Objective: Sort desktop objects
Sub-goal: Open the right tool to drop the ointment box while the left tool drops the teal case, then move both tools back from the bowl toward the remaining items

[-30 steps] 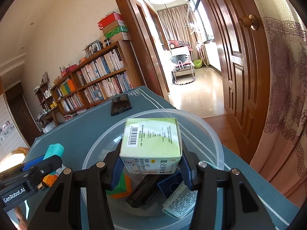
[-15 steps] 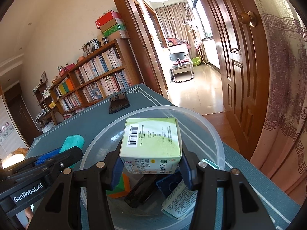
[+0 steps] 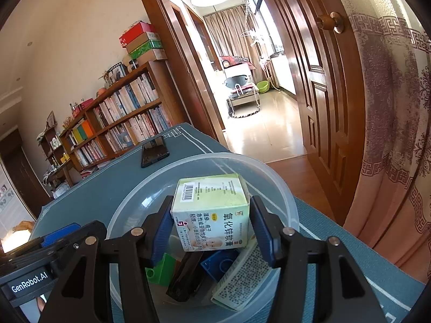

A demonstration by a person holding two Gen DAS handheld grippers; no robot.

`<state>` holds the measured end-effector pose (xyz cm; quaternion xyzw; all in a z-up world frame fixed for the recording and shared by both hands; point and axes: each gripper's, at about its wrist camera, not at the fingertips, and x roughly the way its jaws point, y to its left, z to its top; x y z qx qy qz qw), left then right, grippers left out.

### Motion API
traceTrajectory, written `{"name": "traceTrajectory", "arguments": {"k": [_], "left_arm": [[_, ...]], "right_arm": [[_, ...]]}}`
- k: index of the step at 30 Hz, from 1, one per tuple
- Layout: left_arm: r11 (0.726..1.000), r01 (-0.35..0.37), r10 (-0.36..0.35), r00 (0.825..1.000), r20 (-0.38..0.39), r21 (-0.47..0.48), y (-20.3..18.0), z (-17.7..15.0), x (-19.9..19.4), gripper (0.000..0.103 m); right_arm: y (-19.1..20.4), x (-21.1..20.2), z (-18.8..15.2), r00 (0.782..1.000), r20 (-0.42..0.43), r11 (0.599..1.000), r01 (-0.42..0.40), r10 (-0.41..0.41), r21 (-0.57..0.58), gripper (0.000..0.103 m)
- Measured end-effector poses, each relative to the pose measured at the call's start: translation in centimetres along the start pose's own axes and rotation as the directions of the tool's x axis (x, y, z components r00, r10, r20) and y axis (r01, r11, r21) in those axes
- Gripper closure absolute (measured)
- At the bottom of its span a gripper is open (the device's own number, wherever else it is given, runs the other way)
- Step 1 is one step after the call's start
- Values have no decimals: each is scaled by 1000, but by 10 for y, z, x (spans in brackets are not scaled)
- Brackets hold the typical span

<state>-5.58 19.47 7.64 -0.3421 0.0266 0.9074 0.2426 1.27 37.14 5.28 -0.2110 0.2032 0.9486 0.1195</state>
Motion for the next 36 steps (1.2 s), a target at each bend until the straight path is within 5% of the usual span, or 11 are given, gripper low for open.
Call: {"name": "traceTrajectory", "arguments": {"k": [11, 36], "left_arm": [[998, -21, 21, 1000, 9, -63, 18, -3, -13, 36], [942, -204, 215, 976, 13, -266, 110, -28, -45, 36]], "right_arm": [[18, -6, -5, 986, -2, 984, -169, 169, -61, 33], [37, -13, -14, 990, 32, 979, -132, 138, -153, 30]]}}
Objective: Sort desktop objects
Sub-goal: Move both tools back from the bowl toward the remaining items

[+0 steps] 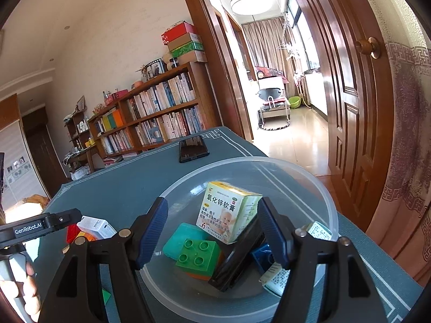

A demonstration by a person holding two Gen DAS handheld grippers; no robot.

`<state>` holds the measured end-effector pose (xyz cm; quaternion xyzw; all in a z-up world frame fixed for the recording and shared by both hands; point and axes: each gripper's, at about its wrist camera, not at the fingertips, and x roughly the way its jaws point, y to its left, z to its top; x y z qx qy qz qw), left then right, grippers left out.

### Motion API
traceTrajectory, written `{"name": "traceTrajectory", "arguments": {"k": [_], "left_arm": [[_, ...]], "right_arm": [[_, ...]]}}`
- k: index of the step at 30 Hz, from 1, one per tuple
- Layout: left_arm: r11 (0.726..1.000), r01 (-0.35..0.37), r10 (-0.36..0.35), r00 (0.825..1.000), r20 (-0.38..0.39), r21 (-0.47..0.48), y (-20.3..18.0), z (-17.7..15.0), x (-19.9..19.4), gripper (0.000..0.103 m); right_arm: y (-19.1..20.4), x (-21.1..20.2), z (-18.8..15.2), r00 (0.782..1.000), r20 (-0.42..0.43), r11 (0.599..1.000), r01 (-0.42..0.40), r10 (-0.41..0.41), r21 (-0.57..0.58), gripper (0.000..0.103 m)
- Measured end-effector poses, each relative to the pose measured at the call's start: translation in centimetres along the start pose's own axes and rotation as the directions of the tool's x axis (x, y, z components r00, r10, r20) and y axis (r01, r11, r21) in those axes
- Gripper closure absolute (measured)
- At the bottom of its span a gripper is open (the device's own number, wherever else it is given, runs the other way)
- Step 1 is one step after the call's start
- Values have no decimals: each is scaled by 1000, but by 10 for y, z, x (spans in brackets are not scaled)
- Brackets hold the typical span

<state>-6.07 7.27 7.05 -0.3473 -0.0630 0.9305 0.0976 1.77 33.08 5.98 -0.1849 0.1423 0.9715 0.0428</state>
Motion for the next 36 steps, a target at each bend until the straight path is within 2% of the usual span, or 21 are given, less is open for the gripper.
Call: {"name": "traceTrajectory", "arguments": {"k": [9, 20, 23, 29, 36], "left_arm": [[997, -78, 77, 997, -31, -25, 26, -14, 5, 36], [990, -128, 124, 990, -66, -56, 51, -23, 14, 36], [991, -101, 95, 993, -63, -89, 60, -23, 17, 31], [988, -63, 51, 995, -83, -142, 72, -25, 18, 31], [981, -92, 82, 994, -70, -170, 89, -25, 12, 31]], "right_arm": [[1, -1, -1, 1000, -1, 1000, -2, 2, -3, 29], [2, -3, -2, 1000, -1, 1000, 2, -2, -14, 27], [2, -3, -2, 1000, -2, 1000, 3, -3, -14, 27], [3, -4, -2, 1000, 0, 1000, 3, -3, -19, 27], [5, -3, -2, 1000, -2, 1000, 2, -2, -24, 27]]}}
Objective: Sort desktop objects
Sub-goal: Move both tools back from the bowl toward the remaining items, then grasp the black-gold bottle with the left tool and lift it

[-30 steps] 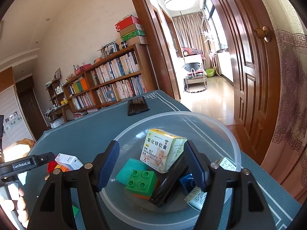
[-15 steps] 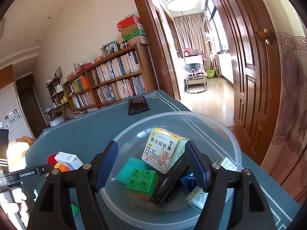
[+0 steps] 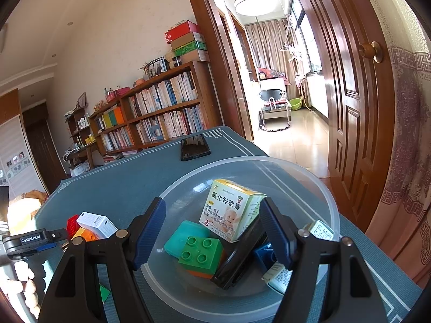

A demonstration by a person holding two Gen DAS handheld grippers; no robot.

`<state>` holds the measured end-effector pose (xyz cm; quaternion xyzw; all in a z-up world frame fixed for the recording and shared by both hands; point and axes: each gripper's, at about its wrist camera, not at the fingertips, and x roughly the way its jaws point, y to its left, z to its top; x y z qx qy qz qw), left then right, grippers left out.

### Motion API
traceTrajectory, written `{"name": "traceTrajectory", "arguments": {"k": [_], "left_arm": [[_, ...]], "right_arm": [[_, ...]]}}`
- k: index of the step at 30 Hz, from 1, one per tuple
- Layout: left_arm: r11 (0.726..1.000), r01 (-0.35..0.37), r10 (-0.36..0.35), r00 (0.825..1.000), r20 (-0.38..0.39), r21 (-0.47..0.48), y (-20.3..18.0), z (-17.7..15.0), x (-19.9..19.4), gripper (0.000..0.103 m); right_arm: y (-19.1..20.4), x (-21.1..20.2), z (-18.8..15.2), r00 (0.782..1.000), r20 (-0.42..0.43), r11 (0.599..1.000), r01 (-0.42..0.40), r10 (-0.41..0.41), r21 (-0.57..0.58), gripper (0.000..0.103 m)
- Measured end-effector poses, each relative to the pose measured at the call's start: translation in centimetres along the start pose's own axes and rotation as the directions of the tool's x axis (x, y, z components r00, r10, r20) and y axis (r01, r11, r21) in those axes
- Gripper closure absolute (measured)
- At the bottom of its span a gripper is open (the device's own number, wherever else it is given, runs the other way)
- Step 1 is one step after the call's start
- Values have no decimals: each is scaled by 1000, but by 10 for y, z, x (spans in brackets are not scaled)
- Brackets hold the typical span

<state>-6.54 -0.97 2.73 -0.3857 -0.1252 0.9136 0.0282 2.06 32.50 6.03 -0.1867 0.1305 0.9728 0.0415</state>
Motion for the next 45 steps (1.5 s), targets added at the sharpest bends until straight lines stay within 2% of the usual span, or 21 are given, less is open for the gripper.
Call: {"name": "traceTrajectory", "arguments": {"k": [3, 7, 13, 19, 21, 23, 29, 34, 40, 42, 45], "left_arm": [[999, -32, 32, 999, -6, 26, -2, -1, 5, 31], [994, -23, 27, 999, -34, 104, -16, -4, 13, 31], [967, -68, 81, 996, -45, 245, -40, -11, 24, 31], [949, -44, 63, 997, -51, 311, -52, -13, 26, 32], [946, -44, 62, 997, -48, 321, -54, -15, 26, 35], [946, -36, 53, 998, -46, 321, -54, -14, 25, 44], [941, -17, 36, 998, -48, 339, -58, -17, 22, 59], [929, 1, 23, 998, -60, 371, -66, -20, 21, 59], [940, 16, 8, 998, -69, 341, -65, -12, 27, 58], [936, 9, 13, 998, -60, 352, -67, -13, 27, 58], [934, 9, 11, 998, -54, 358, -67, -15, 26, 58]], "right_arm": [[3, -1, 0, 1000, 1, 1000, -5, 5, -13, 27], [6, -2, -1, 1000, 4, 1000, -10, 11, -26, 27], [7, -1, 0, 1000, 0, 999, -28, 28, -31, 27], [10, -2, -1, 999, 2, 998, -47, 48, -45, 27], [12, -2, -1, 998, 2, 997, -56, 56, -52, 27], [14, -2, -2, 998, 1, 996, -63, 64, -61, 27], [22, -3, -4, 996, 2, 991, -92, 92, -94, 27], [24, -1, -5, 996, -7, 991, -93, 93, -99, 27], [27, 0, -7, 993, -20, 987, -118, 117, -109, 27], [30, -1, -8, 989, -31, 982, -148, 145, -117, 27], [35, 2, -11, 971, -84, 967, -231, 223, -105, 27]]}}
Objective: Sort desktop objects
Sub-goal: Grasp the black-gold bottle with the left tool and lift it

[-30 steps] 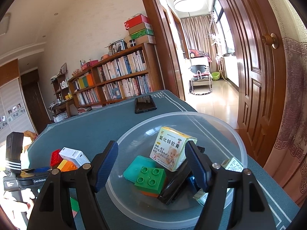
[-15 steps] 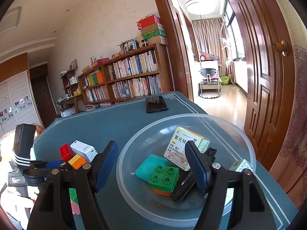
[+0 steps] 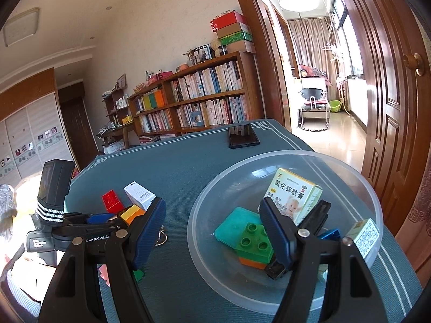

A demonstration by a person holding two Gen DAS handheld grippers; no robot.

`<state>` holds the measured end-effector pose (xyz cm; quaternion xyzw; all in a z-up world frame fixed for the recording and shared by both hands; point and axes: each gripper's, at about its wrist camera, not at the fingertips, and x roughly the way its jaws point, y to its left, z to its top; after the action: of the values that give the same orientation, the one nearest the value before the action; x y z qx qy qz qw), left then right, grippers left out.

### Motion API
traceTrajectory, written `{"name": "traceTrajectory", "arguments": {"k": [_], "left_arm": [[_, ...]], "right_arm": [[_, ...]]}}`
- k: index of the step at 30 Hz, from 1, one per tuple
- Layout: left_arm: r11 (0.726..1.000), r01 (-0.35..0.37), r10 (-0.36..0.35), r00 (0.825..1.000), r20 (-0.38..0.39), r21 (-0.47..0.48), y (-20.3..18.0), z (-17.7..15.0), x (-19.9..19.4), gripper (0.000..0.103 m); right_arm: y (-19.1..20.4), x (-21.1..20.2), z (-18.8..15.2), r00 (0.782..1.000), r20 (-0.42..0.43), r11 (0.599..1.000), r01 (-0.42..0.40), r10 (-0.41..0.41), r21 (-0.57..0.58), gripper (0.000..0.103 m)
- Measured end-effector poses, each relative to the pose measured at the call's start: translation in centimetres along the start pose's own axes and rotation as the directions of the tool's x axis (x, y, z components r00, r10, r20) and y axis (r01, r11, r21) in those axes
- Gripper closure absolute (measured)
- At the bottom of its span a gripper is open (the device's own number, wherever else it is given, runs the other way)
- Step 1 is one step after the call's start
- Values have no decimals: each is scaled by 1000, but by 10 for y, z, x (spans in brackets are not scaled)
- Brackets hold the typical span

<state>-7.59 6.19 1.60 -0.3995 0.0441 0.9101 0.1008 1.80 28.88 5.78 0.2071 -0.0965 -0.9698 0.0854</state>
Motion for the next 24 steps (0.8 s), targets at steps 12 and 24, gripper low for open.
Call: {"name": "traceTrajectory", "arguments": {"k": [12, 24], "left_arm": [[995, 58, -58, 998, 9, -78, 9, -15, -15, 79], [996, 40, -40, 999, 8, -80, 10, 0, -7, 56]], "right_arm": [[51, 1, -18, 977, -141, 983, -173, 163, -67, 27], [78, 17, -31, 942, -254, 962, -252, 219, -107, 27]]}}
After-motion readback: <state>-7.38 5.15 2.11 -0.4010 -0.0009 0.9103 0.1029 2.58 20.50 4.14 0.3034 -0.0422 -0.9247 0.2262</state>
